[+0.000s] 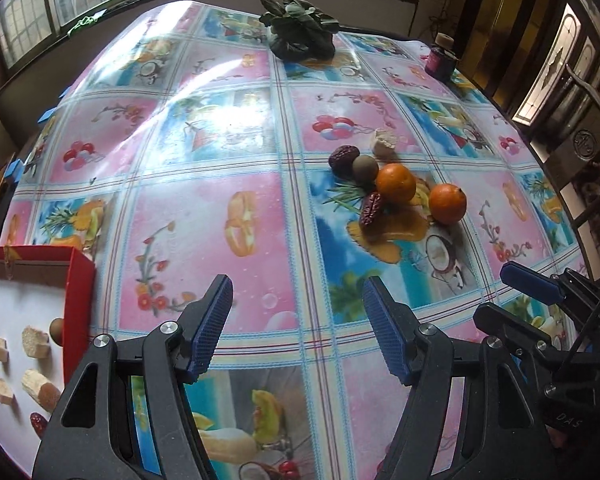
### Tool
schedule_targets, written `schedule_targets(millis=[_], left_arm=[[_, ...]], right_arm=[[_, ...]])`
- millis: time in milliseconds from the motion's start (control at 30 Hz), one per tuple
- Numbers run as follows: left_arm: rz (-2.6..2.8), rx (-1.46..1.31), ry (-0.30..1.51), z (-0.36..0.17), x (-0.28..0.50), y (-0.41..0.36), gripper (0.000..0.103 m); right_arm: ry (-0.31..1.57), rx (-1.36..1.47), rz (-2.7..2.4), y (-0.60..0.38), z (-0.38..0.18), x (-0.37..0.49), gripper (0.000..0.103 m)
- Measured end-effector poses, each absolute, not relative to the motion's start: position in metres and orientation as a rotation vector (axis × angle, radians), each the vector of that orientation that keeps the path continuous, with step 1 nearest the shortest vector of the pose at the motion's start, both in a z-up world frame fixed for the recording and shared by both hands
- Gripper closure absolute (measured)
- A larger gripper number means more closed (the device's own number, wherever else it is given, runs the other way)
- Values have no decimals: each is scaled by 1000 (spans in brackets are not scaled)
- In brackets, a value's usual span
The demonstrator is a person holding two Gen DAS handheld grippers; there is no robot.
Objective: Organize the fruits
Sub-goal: 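Move both open tools back to the snack pile, then grasp a red date with the left tool while the right grasps an orange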
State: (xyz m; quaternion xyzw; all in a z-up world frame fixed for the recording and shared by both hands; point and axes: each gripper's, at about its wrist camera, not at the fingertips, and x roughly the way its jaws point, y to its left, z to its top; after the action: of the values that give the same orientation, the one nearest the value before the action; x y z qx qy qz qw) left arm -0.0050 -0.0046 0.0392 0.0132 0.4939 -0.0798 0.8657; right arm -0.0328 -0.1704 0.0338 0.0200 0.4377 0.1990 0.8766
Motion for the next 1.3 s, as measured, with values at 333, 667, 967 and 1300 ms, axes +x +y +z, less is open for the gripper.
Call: schedule_targets(millis=[333,667,967,1300], left_arm=[[-202,43,1055,33,10,-27,35],[-228,64,1048,30,17,-39,35],[-256,89,1052,28,19,-48,35],[-266,76,1066,23,26,-52,35]], right_arm=[[923,28,365,-178,26,-18,51],[916,42,334,-189,26,-7,51],[908,56,307,-196,28,0,44],[898,97,276,-208,26,4,44]])
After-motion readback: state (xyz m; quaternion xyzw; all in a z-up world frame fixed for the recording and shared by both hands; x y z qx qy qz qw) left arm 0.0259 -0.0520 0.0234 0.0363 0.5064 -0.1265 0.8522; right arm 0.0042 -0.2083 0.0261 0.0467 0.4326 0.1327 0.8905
